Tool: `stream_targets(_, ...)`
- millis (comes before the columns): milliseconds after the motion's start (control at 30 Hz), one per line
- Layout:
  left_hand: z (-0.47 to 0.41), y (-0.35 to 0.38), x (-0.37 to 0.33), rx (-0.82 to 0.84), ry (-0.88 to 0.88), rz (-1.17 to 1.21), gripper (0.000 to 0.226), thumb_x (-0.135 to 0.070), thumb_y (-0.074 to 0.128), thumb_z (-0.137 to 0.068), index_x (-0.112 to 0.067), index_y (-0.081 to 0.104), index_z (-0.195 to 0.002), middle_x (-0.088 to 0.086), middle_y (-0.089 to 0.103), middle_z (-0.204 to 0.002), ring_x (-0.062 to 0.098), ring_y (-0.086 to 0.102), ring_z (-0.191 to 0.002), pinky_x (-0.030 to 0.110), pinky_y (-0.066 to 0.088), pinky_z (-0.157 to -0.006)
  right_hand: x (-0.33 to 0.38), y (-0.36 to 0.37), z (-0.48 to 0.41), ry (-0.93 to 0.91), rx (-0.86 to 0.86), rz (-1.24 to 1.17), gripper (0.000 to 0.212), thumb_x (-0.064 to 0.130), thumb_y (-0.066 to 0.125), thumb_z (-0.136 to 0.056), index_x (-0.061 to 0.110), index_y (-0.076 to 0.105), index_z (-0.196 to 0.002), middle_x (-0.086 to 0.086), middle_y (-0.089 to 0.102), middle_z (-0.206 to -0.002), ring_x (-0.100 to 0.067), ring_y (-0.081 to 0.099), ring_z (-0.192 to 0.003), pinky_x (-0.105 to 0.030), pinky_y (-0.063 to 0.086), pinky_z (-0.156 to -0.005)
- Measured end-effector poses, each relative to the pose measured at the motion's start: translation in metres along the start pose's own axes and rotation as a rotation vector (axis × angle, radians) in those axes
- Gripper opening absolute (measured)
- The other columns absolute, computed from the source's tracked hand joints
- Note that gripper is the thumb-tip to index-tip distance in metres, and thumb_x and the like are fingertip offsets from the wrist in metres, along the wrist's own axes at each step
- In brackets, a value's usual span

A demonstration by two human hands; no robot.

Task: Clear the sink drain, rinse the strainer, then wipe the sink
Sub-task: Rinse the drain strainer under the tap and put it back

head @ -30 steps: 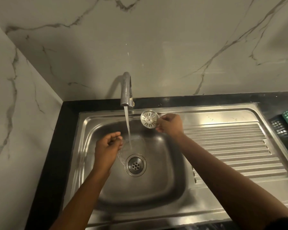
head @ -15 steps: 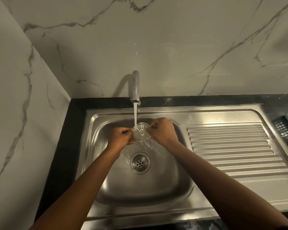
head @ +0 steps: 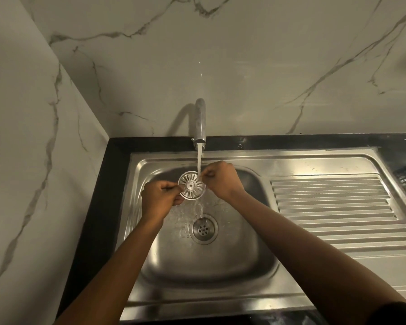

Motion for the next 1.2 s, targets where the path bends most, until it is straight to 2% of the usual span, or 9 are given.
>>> stream_targets(200, 0.005, -0.001, 0.007, -0.019, 0.000, 0.051, 0.006, -0.008, 0.081, -0.089, -0.012, 0.079, -0.085, 0.010, 0.081, -0.071, 0.026, 0.081, -0.066, 0.033, 0.066, -0.064, 0.012, -0.005, -0.001, -0.070, 0.000, -0.028, 0.017, 0.006, 0.072, -0.088, 0.017, 0.084, -0.089, 0.006, 0.079, -0.082, 0.000, 0.069, -0.069, -0.013, 0.053, -0.067)
stream_targets(333, 0.002, 0.008, 0.006, 0.000, -0.001, 0.044, 0.012, -0.008, 0.079, -0.091, -0.015, 0.078, -0.082, 0.006, 0.082, -0.074, 0.028, 0.081, -0.070, 0.036, 0.067, -0.069, 0.010, -0.013, 0.002, -0.079, -0.043, -0.019, 0.017, 0.008, 0.073, -0.088, 0.021, 0.085, -0.088, 0.017, 0.070, -0.072, 0.010, 0.061, -0.059, -0.002, 0.040, -0.058)
stream_targets(500, -0.001, 0.025, -0.009, 0.047, 0.112, -0.006, 0.027, 0.000, 0.076, -0.090, -0.024, 0.077, -0.078, -0.003, 0.081, -0.070, 0.018, 0.080, -0.067, 0.032, 0.067, -0.070, -0.002, -0.030, 0.008, -0.040, -0.105, -0.074, 0.017, 0.002, 0.074, -0.089, 0.018, 0.080, -0.087, 0.008, 0.077, -0.081, -0.002, 0.072, -0.076, -0.013, 0.054, -0.073)
stream_targets(567, -0.001, 0.032, -0.017, 0.047, 0.150, -0.028, 0.030, 0.000, 0.078, -0.088, -0.028, 0.076, -0.079, -0.005, 0.080, -0.069, 0.019, 0.080, -0.069, 0.029, 0.066, -0.069, -0.009, -0.036, 0.012, -0.015, -0.135, -0.081, 0.022, 0.000, 0.073, -0.088, 0.022, 0.076, -0.085, 0.011, 0.074, -0.078, 0.006, 0.068, -0.070, -0.002, 0.047, -0.066)
stream_targets(633, -0.001, 0.039, -0.023, 0.049, 0.190, -0.041, 0.029, 0.000, 0.080, -0.086, -0.028, 0.077, -0.083, -0.006, 0.080, -0.076, 0.018, 0.080, -0.073, 0.029, 0.065, -0.070, -0.016, -0.042, 0.015, 0.023, -0.164, -0.102, 0.025, -0.001, 0.073, -0.087, 0.024, 0.072, -0.084, 0.013, 0.071, -0.077, 0.008, 0.065, -0.067, 0.000, 0.043, -0.059)
stream_targets(800, 0.001, 0.049, -0.029, 0.040, 0.262, -0.052, 0.018, -0.002, 0.080, -0.088, -0.008, 0.082, -0.104, -0.006, 0.079, -0.088, -0.001, 0.077, -0.075, 0.017, 0.061, -0.069, -0.029, -0.044, 0.024, 0.071, -0.224, -0.139, 0.019, 0.000, 0.072, -0.087, 0.019, 0.071, -0.085, 0.005, 0.074, -0.081, -0.006, 0.069, -0.074, -0.005, 0.047, -0.058)
stream_targets(933, 0.005, 0.045, -0.027, 0.004, 0.293, -0.047, 0.019, 0.001, 0.081, -0.085, -0.015, 0.082, -0.094, -0.013, 0.077, -0.083, -0.007, 0.074, -0.074, 0.009, 0.056, -0.069, -0.029, -0.036, 0.025, 0.033, -0.222, -0.161, 0.026, 0.001, 0.072, -0.088, 0.026, 0.068, -0.082, 0.007, 0.075, -0.082, -0.006, 0.071, -0.077, -0.013, 0.051, -0.067)
stream_targets(1067, 0.007, 0.029, -0.017, -0.116, 0.287, -0.047, 0.014, -0.004, 0.087, -0.080, -0.010, 0.080, -0.091, -0.008, 0.078, -0.084, -0.003, 0.074, -0.075, 0.008, 0.055, -0.073, -0.018, -0.022, 0.021, -0.073, -0.208, -0.143, 0.028, 0.003, 0.073, -0.089, 0.029, 0.067, -0.081, 0.009, 0.074, -0.083, -0.005, 0.072, -0.080, -0.020, 0.058, -0.078)
stream_targets(1200, 0.011, 0.018, -0.010, -0.185, 0.303, -0.033, 0.016, -0.001, 0.087, -0.078, -0.007, 0.078, -0.090, -0.002, 0.081, -0.091, 0.007, 0.077, -0.084, 0.017, 0.060, -0.082, -0.008, -0.011, 0.017, -0.160, -0.200, -0.110, 0.020, 0.005, 0.073, -0.088, 0.024, 0.071, -0.083, 0.008, 0.074, -0.084, -0.006, 0.071, -0.079, -0.024, 0.060, -0.077)
Point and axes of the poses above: each hand's wrist, its own z-axis away from the middle knuckle, its own y-axis out of the palm, x = y × z, the point moved 3 cm from there along -z, towards the middle knuckle
